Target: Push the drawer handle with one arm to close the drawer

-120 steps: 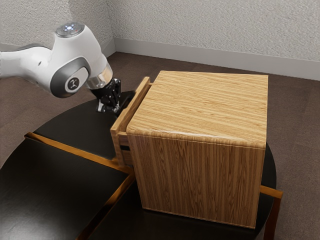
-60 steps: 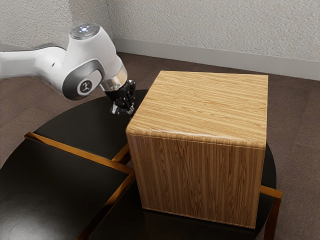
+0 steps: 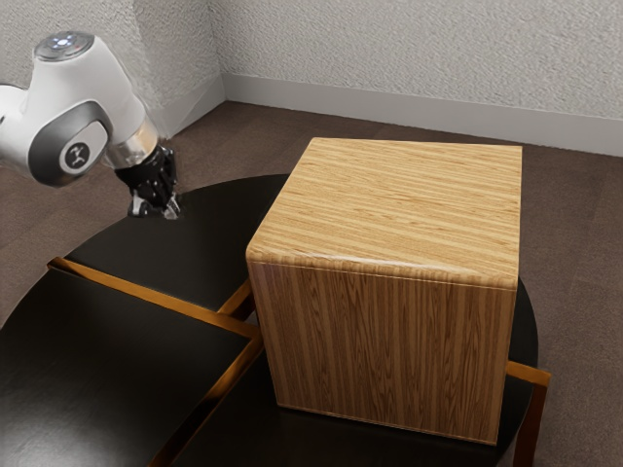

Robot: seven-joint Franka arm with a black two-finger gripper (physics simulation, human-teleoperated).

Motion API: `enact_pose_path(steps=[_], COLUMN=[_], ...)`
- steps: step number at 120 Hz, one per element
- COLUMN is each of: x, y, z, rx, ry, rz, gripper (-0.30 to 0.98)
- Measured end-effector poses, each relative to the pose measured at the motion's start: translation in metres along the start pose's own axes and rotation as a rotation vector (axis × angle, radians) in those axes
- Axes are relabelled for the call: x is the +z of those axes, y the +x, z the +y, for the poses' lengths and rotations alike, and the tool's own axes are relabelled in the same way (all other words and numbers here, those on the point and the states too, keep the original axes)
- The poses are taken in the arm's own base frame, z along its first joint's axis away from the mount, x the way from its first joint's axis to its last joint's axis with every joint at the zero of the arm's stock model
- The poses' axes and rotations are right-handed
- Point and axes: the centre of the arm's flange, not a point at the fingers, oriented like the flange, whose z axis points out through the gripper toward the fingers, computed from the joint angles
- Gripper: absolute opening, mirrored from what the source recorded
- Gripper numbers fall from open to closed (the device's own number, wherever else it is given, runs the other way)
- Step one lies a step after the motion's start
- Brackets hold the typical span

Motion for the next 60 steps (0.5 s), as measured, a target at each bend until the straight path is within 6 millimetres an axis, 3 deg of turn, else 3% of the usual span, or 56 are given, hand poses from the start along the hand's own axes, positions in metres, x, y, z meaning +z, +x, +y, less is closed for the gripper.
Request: enact_pose_path(steps=[10,17,29,60], x=[-0.009,-0.033,-0.058,-0.063], y=[0.025,0.031,0.034,0.054], z=[0.005,0.017,0.02,0.004], rx=[-0.032,-0.031,-0.022,0.002], ry=[0.047,0.058,0.111,0.264], rz=[-0.011,-0.02,-0.052,-0.076], gripper=[0.24,0.35,0.48,0.62])
